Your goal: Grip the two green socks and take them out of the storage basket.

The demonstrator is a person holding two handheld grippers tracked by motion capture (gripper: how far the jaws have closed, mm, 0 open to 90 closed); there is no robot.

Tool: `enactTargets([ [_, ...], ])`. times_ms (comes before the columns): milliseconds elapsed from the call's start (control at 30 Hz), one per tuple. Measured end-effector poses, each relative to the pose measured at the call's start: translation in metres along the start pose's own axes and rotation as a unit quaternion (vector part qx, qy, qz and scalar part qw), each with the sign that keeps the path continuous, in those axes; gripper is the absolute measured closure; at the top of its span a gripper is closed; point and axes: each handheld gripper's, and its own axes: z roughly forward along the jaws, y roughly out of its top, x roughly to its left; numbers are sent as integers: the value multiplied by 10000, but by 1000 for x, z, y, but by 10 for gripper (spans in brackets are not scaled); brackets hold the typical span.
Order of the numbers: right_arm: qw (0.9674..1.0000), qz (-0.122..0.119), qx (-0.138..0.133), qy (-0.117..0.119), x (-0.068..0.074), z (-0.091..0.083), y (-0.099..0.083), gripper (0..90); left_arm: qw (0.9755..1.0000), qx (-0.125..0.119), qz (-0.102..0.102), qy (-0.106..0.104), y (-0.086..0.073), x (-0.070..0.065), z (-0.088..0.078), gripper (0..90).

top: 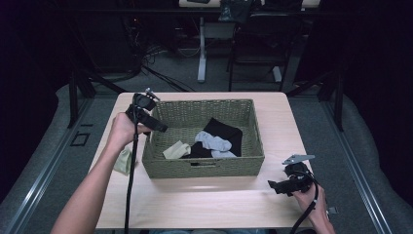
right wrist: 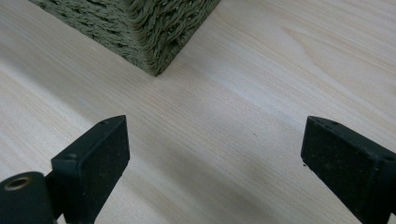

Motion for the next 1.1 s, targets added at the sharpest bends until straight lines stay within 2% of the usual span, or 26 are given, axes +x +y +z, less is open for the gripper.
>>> enactTargets([
  [133,10000,-2,0,-2,0,0,0,74,9999,44,35,-84,4,-7,16,120],
  [333,10000,-14,8,9,0,0,0,74,9992,303,141,-230,9,-17,45,136],
  [400,10000,-7,-2,5,0,0,0,73,9990,345,157,-247,9,-18,49,138],
  [433,10000,-7,-2,6,0,0,0,74,9986,425,155,-263,10,-19,58,142],
  [467,10000,-7,-2,6,0,0,0,74,9986,425,155,-263,10,-19,58,144],
  [500,10000,-10,1,3,0,0,0,74,9980,529,166,-290,10,-20,65,146],
  [633,10000,-13,11,17,0,0,0,74,9972,639,161,-349,10,-21,75,154],
  [767,10000,-30,21,6,0,0,0,74,9951,875,228,-402,10,-25,88,158],
  [967,10000,-37,37,14,0,1,0,74,9933,1038,246,-450,10,-29,99,168],
  [1000,10000,-36,42,16,0,1,0,74,9922,1135,253,-451,11,-31,104,177],
  [1067,10000,-30,31,32,0,1,0,74,9919,1161,262,-439,11,-32,106,183],
  [1100,10000,-37,28,8,0,1,0,74,9915,1190,269,-456,11,-33,108,215],
])
